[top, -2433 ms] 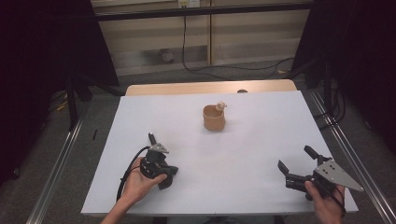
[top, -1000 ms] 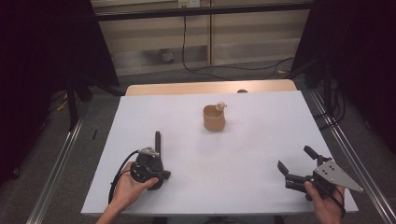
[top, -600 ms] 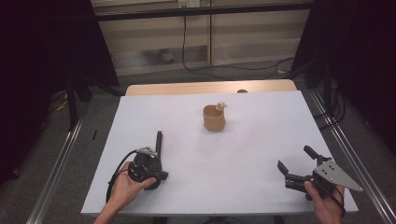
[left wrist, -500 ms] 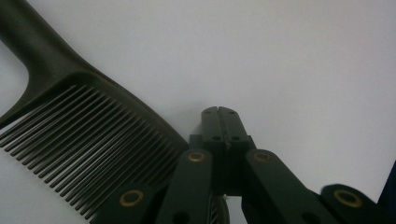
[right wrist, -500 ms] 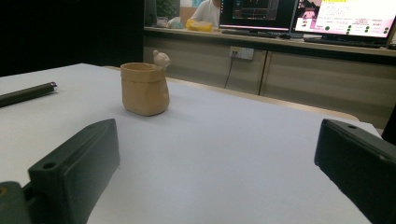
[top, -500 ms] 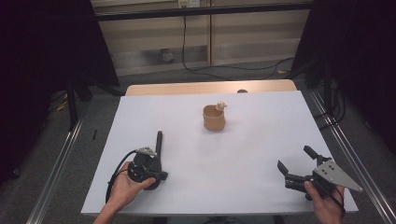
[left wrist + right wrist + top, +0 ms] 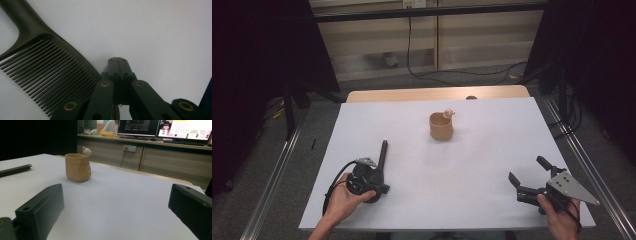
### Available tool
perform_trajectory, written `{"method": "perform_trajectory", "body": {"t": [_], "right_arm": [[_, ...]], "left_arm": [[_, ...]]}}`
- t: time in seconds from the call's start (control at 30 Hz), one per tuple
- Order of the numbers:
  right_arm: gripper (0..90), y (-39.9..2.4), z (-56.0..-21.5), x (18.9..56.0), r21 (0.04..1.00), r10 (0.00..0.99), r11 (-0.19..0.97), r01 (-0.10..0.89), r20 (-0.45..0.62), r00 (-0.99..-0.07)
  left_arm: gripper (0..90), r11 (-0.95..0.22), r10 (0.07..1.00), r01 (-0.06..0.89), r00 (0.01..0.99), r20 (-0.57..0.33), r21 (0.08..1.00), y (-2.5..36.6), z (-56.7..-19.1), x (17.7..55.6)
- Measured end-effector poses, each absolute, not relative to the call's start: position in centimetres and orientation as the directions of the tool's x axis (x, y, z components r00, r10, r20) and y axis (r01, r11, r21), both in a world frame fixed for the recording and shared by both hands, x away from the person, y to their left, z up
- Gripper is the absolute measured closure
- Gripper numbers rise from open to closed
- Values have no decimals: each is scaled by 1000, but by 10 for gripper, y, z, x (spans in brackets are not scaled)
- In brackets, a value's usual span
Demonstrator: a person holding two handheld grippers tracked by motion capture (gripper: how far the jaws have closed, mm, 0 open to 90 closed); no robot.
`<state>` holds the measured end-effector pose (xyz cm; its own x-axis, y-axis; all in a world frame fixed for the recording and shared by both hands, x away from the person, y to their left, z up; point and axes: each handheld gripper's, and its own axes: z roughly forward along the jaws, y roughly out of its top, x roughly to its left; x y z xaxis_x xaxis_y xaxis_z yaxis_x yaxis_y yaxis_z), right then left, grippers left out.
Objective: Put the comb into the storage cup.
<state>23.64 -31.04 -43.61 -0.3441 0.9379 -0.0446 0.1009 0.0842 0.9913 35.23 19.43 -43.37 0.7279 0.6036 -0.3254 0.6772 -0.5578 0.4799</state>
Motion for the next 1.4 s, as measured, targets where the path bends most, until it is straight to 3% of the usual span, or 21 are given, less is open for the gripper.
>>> {"method": "perform_trajectory", "body": {"t": [1.4], "right_arm": [[0,-311,-436,236,991,937,84,100,-45,-347]], "left_arm": [[900,-547,619,690,715,-326,474,212,-433,351]]}}
